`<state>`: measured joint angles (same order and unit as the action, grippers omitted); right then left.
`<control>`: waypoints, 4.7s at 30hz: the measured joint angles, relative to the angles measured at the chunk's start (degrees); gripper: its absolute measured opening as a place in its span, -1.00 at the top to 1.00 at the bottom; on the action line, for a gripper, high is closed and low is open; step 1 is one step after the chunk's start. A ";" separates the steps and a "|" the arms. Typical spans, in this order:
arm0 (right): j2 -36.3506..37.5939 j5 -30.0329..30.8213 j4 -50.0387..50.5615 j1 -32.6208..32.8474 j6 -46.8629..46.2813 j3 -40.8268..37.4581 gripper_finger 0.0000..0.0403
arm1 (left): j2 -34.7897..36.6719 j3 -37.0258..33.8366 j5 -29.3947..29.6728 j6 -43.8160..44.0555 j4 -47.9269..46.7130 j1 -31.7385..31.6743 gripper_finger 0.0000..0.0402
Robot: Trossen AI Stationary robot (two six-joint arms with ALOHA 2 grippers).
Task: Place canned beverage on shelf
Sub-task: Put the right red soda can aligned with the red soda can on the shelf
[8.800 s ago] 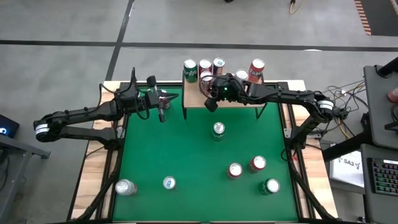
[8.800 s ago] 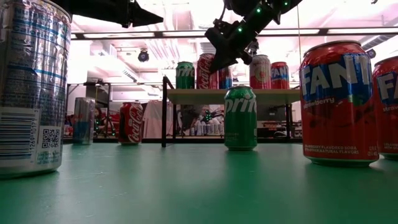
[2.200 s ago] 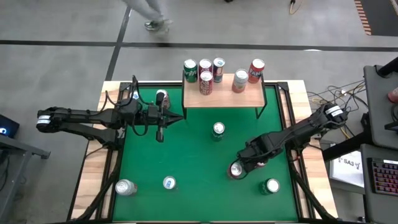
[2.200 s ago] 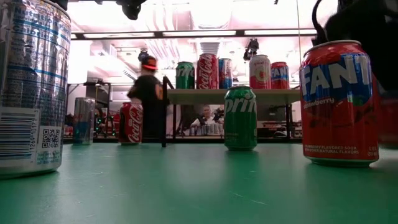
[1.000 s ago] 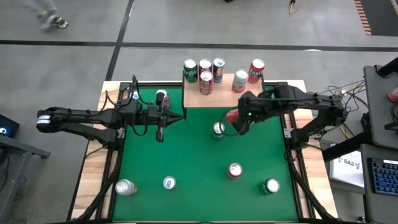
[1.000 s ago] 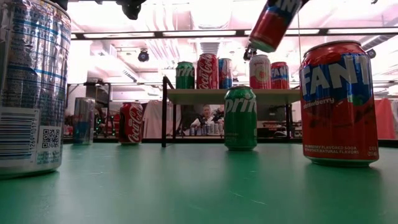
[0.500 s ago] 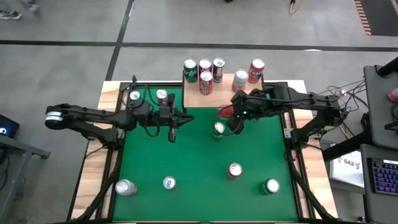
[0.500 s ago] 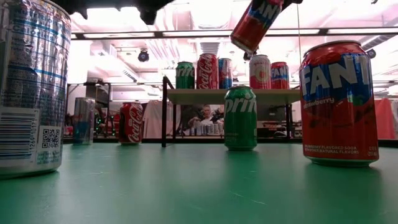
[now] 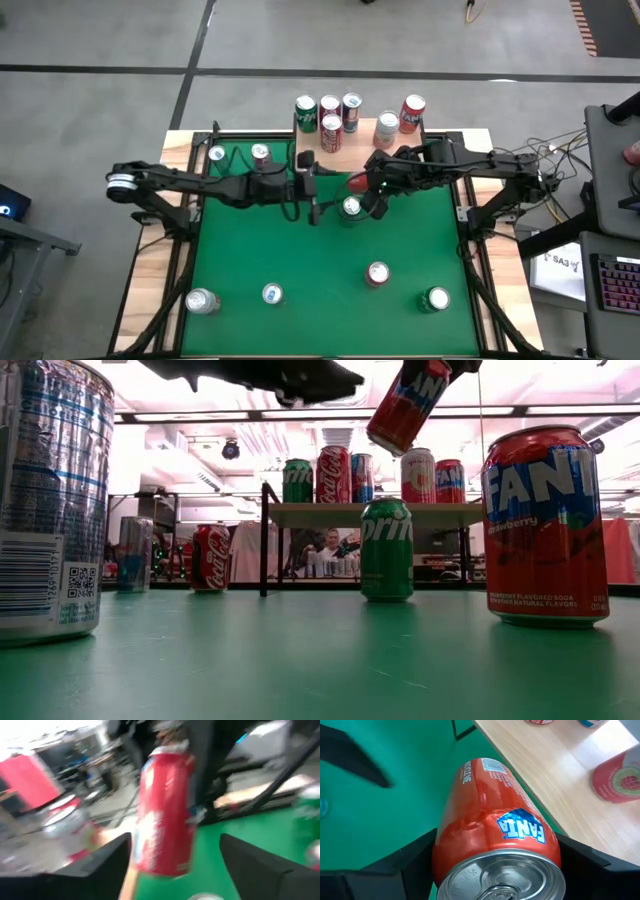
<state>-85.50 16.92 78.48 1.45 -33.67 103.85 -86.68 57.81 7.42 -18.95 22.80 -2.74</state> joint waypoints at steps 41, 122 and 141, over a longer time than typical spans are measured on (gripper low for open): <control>0.27 -1.63 -3.45 0.00 -1.51 -0.07 -0.67 | -14.54 14.45 4.39 -0.92 -7.47 0.02 -0.41; 6.01 20.77 -110.35 8.13 52.74 -39.85 -0.42 | 7.18 -9.10 4.10 3.81 19.91 2.56 -0.84; 29.29 31.63 -93.21 7.56 42.39 -50.21 -0.42 | 12.21 -9.13 5.77 1.64 13.43 2.49 -0.77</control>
<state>-56.21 48.55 -14.73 9.02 8.72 53.64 -74.47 48.69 13.19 -17.31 36.23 -0.25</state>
